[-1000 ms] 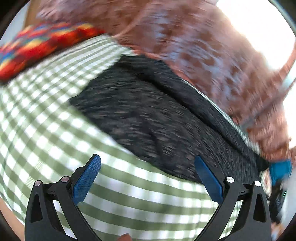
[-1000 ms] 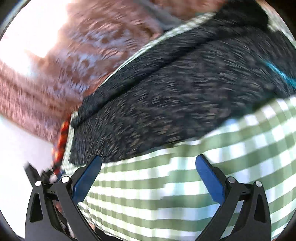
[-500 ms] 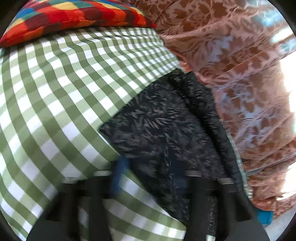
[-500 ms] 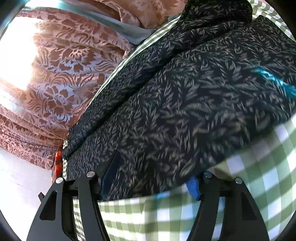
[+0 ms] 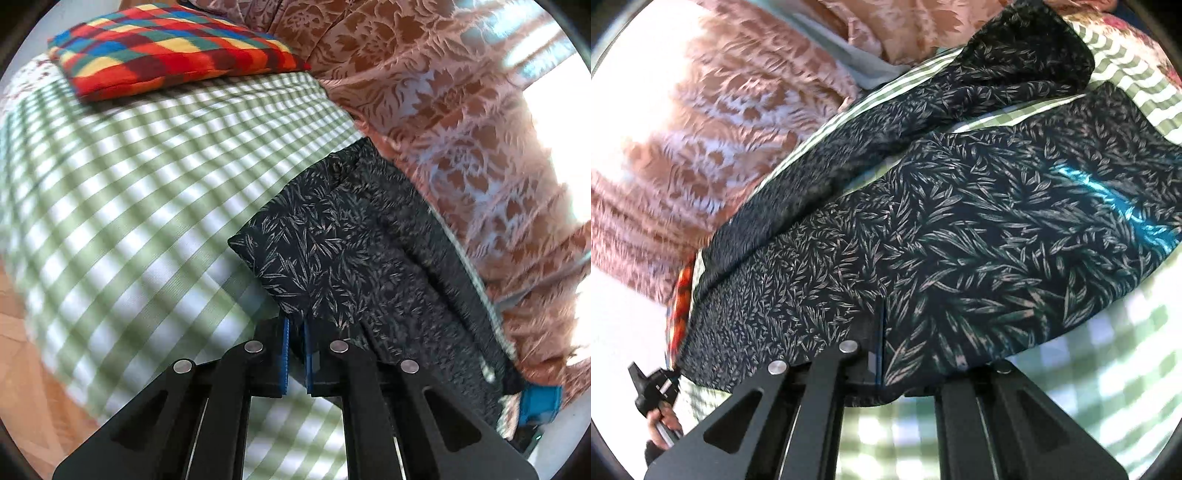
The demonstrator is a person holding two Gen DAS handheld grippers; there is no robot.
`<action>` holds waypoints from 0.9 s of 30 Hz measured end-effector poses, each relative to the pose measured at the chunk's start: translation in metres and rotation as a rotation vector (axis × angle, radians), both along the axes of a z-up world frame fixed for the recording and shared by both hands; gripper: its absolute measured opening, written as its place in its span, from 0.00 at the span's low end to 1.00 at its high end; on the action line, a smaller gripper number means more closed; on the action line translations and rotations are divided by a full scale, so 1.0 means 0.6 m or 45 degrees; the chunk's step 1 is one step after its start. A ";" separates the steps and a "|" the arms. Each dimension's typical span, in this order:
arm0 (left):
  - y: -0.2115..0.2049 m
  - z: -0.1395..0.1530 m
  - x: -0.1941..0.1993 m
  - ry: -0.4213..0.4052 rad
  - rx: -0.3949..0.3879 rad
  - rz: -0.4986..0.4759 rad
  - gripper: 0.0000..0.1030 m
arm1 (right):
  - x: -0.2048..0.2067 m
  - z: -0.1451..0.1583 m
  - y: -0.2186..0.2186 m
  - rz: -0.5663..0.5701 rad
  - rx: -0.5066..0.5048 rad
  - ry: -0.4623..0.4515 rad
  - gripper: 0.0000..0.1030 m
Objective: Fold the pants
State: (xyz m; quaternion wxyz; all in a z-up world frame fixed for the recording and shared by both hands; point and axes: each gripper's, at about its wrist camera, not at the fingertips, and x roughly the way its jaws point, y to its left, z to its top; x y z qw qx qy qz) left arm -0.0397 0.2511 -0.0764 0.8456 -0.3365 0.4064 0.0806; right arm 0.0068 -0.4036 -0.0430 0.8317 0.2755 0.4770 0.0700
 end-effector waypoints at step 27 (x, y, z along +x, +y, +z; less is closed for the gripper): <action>-0.117 0.030 -0.011 -0.055 0.402 -0.331 0.34 | -0.048 0.037 -0.328 -0.683 -0.127 0.040 0.05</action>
